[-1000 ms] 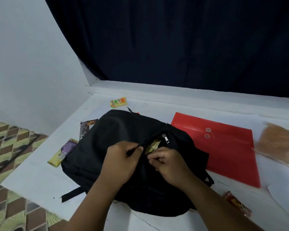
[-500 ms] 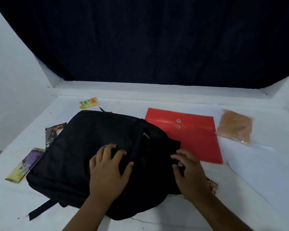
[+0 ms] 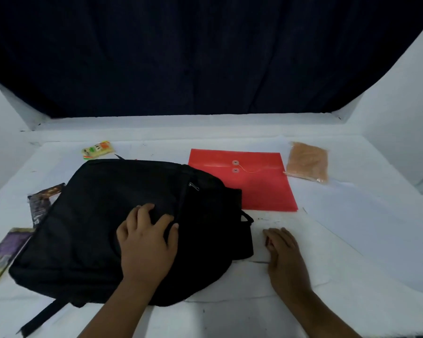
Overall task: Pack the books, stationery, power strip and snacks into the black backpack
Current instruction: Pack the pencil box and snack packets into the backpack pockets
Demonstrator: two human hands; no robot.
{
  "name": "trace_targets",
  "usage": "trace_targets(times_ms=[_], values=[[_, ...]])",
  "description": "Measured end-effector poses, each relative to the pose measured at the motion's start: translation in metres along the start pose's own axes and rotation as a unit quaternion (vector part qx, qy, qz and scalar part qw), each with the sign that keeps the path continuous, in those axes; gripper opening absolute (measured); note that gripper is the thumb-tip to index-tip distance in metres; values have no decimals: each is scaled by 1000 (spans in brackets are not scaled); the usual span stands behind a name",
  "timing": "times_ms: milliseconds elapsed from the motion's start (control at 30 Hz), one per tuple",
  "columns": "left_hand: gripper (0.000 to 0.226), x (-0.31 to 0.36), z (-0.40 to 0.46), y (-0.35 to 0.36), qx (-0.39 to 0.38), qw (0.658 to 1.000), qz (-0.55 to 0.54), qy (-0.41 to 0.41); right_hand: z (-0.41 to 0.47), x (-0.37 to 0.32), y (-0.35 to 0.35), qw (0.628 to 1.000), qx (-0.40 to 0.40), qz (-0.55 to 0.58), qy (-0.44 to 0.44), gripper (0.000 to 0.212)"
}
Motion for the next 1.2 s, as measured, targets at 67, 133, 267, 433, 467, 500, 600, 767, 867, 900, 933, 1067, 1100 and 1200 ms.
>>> trace_targets(times_ms=[67,133,267,433,467,500,600,767,867,900,933,1067,1100,1200], values=[[24,0,-1,-2,15,1000,-14,-2,0,-12,-14,997,39,70,16,35],[24,-1,-1,-5,32,999,-41,-8,5,-30,-20,987,54,147,42,29],[24,-12,1,-11,54,984,-158,-66,18,-89,-21,961,44,272,39,25],[21,-23,5,-20,90,945,-305,-82,42,-169,8,950,-66,301,-47,17],[20,-25,7,-22,94,935,-330,-93,46,-180,20,948,-98,295,-60,15],[19,-28,7,-23,96,925,-352,-107,51,-189,32,944,-127,296,-65,13],[19,-33,7,-25,82,897,-409,-145,59,-201,64,909,-215,356,-15,18],[20,-37,8,-22,34,864,-464,-192,60,-202,83,868,-300,395,-1,28],[20,-39,7,-21,37,851,-479,-211,68,-193,88,888,-279,366,5,25],[20,-39,8,-21,37,849,-483,-214,70,-193,89,899,-274,342,2,25],[20,-40,8,-22,37,847,-484,-217,73,-194,91,907,-273,321,-10,23],[21,-41,7,-25,30,843,-486,-230,72,-211,100,887,-311,332,-78,28],[21,-41,6,-25,30,843,-485,-232,70,-212,101,873,-334,347,-73,30],[19,-41,3,-25,29,847,-478,-229,63,-206,105,841,-394,369,-40,28]])
Point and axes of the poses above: each hand's wrist, its own z-axis towards the middle knuckle, its own y-axis out of the palm, x = y × z, the point moved 7 cm from there along z, towards the middle knuckle, and after that the axes turned 6 degrees about z, right-handed, at the moved point
